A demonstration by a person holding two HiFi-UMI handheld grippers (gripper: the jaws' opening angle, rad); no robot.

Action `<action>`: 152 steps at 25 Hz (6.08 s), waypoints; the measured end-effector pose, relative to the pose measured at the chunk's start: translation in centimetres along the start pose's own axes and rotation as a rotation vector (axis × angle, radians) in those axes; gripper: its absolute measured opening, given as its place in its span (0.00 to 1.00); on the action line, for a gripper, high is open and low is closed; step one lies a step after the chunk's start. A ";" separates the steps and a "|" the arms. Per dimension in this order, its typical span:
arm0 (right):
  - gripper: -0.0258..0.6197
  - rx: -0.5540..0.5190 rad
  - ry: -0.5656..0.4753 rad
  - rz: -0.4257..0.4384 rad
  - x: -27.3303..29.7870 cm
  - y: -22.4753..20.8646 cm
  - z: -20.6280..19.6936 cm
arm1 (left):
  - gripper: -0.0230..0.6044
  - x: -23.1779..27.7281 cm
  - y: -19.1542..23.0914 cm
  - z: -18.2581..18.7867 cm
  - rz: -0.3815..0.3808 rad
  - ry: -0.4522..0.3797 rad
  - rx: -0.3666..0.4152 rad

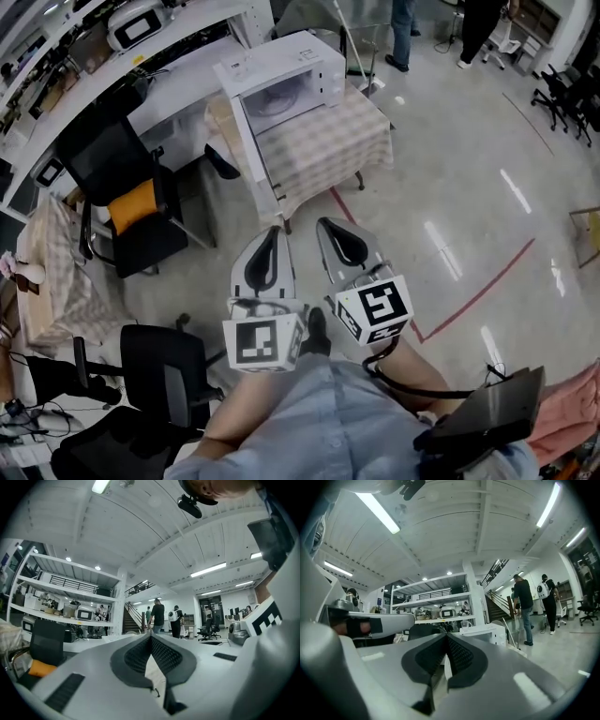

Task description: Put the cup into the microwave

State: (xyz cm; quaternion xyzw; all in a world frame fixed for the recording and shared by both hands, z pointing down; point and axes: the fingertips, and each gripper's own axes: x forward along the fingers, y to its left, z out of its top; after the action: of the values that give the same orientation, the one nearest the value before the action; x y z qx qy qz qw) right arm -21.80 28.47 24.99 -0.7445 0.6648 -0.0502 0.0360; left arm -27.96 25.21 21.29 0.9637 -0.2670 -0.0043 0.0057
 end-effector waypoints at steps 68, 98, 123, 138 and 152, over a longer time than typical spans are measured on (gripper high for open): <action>0.04 0.022 0.024 0.364 38.0 -25.7 4.5 | 0.04 42.3 12.2 -0.9 0.333 0.029 -0.001; 0.05 -0.028 0.054 0.534 57.3 -22.3 3.6 | 0.04 48.8 28.4 -0.8 0.512 -0.045 0.042; 0.63 -0.097 0.156 0.842 59.8 -18.7 1.7 | 0.04 47.9 30.6 -0.1 0.772 -0.047 0.035; 0.63 -0.162 0.250 0.844 61.7 -18.8 -1.9 | 0.04 47.9 34.4 -2.1 0.789 -0.001 -0.004; 0.34 -0.155 0.242 0.835 61.5 -20.2 -2.8 | 0.04 48.3 32.4 -2.6 0.798 0.006 -0.008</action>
State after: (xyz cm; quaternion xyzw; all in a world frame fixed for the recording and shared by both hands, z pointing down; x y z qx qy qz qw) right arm 4.64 -30.32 31.86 -0.4011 0.9099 -0.0678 -0.0808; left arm -3.19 -27.35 24.10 0.7843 -0.6202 -0.0001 0.0113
